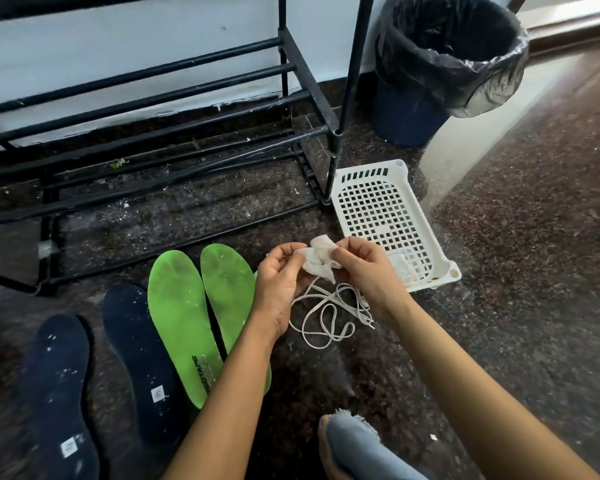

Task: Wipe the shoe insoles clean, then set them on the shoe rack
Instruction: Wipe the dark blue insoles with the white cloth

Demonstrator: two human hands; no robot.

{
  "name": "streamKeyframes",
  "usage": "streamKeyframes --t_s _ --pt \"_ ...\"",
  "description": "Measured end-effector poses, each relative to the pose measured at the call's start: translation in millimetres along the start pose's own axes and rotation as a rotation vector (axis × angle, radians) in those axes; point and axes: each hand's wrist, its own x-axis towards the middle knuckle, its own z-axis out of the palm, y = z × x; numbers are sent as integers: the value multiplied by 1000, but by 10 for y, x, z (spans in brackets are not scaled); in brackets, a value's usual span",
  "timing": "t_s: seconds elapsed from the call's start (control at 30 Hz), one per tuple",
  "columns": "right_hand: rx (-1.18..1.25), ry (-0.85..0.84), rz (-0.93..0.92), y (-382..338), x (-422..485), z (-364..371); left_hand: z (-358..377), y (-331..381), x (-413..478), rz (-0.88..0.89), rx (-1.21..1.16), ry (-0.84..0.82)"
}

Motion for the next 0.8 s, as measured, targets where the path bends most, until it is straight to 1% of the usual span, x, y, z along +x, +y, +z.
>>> streamKeyframes --t_s 0.13,0.23,0.3,0.4,0.5,0.6,0.67,0.73,0.8 --pt "213 -43 64 -27 -17 65 -47 1 9 25 40 26" --pt "278 -27 81 -27 -26 93 -110 23 -6 65 98 32" --pt "217 23 35 -10 -34 124 -170 52 -32 105 145 9" --pt "22 80 -77 18 -41 199 -271 121 -79 145 252 -34" --pt "-159 40 -134 29 -78 365 -420 209 -118 175 363 -7" --pt "-239 48 -177 34 -123 564 -595 314 -161 205 511 34" --pt "-184 34 -159 11 -138 696 -769 381 -183 202 583 91" --pt "4 -38 -69 -22 -157 834 -977 444 -208 169 551 144" --pt "219 -109 71 -52 -178 989 -1186 523 -260 143 500 201"
